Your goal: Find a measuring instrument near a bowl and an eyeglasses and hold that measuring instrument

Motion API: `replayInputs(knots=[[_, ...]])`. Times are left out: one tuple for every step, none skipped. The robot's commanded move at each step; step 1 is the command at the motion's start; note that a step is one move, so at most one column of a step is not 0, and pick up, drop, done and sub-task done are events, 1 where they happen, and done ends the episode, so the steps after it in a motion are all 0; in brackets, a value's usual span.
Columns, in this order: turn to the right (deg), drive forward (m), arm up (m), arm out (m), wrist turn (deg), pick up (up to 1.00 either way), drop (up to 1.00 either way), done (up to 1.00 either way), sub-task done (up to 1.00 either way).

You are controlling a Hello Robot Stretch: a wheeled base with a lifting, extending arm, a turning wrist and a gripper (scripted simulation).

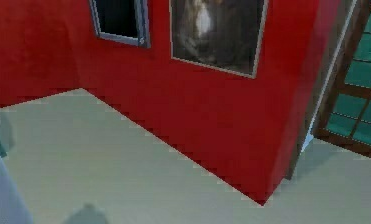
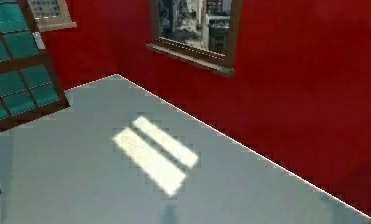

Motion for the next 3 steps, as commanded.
replayInputs(knots=[[-42.0,0.00,0.00,0.00,0.0,0.00,0.00,0.00,0.00],[0.0,0.35,0.00,0.00,0.0,0.00,0.00,0.00,0.00],[-45.0,0.00,0.00,0.00,0.0,0.00,0.00,0.00,0.00]])
